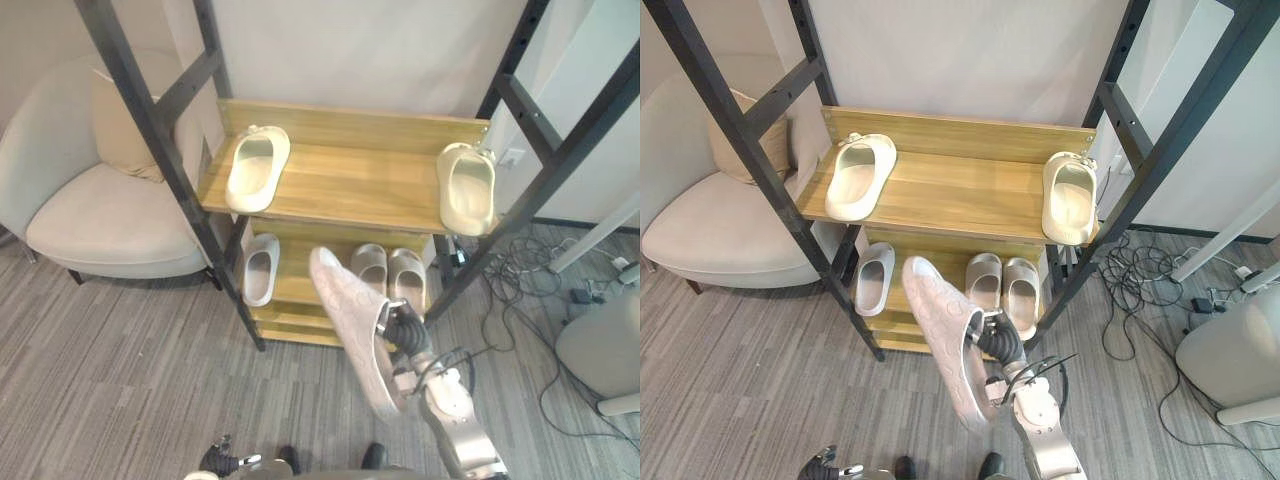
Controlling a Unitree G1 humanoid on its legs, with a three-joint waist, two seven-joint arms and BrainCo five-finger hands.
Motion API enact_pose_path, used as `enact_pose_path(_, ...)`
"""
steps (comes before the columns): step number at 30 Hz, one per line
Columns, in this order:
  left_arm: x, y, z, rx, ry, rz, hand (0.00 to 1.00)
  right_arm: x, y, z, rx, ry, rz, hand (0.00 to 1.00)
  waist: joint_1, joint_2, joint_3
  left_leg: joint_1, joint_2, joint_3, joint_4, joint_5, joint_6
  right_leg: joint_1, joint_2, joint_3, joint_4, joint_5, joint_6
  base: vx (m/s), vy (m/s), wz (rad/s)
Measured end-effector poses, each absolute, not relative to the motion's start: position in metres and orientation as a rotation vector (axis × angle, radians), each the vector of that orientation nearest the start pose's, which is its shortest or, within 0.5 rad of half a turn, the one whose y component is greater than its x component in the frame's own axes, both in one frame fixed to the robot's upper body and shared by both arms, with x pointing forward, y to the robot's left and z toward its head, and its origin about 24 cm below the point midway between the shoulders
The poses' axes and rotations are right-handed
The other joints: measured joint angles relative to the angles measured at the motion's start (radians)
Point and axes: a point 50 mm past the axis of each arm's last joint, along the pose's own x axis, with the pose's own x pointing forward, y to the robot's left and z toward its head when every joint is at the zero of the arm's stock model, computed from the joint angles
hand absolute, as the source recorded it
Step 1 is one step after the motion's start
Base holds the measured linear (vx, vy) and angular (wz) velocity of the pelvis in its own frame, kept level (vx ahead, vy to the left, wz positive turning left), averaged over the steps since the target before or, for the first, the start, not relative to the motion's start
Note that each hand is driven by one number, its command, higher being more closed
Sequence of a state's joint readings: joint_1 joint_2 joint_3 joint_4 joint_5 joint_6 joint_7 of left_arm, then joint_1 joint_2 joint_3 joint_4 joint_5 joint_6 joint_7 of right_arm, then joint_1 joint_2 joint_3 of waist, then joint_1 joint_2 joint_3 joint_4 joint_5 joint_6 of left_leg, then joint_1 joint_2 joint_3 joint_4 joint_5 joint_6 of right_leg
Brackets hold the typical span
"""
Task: Organize the slippers on the shoe rack
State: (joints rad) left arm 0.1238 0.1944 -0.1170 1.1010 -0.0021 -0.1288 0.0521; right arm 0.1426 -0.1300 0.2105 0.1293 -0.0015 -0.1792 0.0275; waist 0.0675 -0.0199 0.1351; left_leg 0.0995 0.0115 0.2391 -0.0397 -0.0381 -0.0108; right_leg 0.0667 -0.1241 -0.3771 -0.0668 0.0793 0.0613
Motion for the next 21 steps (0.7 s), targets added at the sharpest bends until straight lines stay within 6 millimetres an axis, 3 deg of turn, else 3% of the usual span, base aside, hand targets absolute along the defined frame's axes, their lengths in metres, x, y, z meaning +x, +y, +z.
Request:
enact_pose_path(4, 0.095, 0.214, -0.156, 0.248, 1.03, 0.046, 0.0, 0.232, -0.134, -0.008, -0.156, 0.113, 0.205, 1.0, 0.0, 0.016, 0.05, -0.151, 0.031, -0.003, 0.262, -0.11, 0.01, -0.139, -0.049, -0.005, 0.254, -0.107, -0.013, -0.04, 0.002, 0.07)
enact_pose_path(6, 0.124, 0.212, -0.149, 0.243, 0.956, 0.041, 0.0, 0.261, -0.138, 0.01, -0.242, 0.045, 0.189, 1.0, -0.001, 0.027, 0.125, -0.284, 0.043, -0.024, 0.449, -0.174, 0.022, -0.256, -0.095, -0.012, 0.447, -0.186, -0.017, -0.13, 0.001, 0.31)
enact_pose_path(10, 0.147, 0.209, -0.139, 0.222, 0.867, 0.046, 0.0, 0.292, -0.143, 0.038, -0.302, -0.051, 0.134, 1.0, 0.01, 0.042, 0.2, -0.441, 0.058, -0.045, 0.633, -0.255, 0.024, -0.394, -0.142, -0.023, 0.63, -0.274, -0.023, -0.17, 0.015, 0.22)
enact_pose_path(17, 0.159, 0.21, -0.132, 0.162, 0.811, 0.101, 0.0, 0.335, -0.145, 0.112, -0.336, -0.293, 0.0, 1.0, 0.028, 0.052, 0.274, -0.673, 0.104, -0.019, 0.917, -0.353, 0.046, -0.643, -0.225, -0.003, 0.922, -0.355, -0.049, -0.09, 0.0, -0.13)
enact_pose_path(21, 0.181, 0.211, -0.119, 0.131, 0.717, 0.154, 0.0, 0.347, -0.146, 0.171, -0.335, -0.489, -0.092, 1.0, 0.032, 0.064, 0.292, -0.866, 0.137, -0.031, 1.126, -0.422, 0.06, -0.825, -0.267, 0.014, 1.123, -0.433, -0.067, -0.04, 0.009, 0.07)
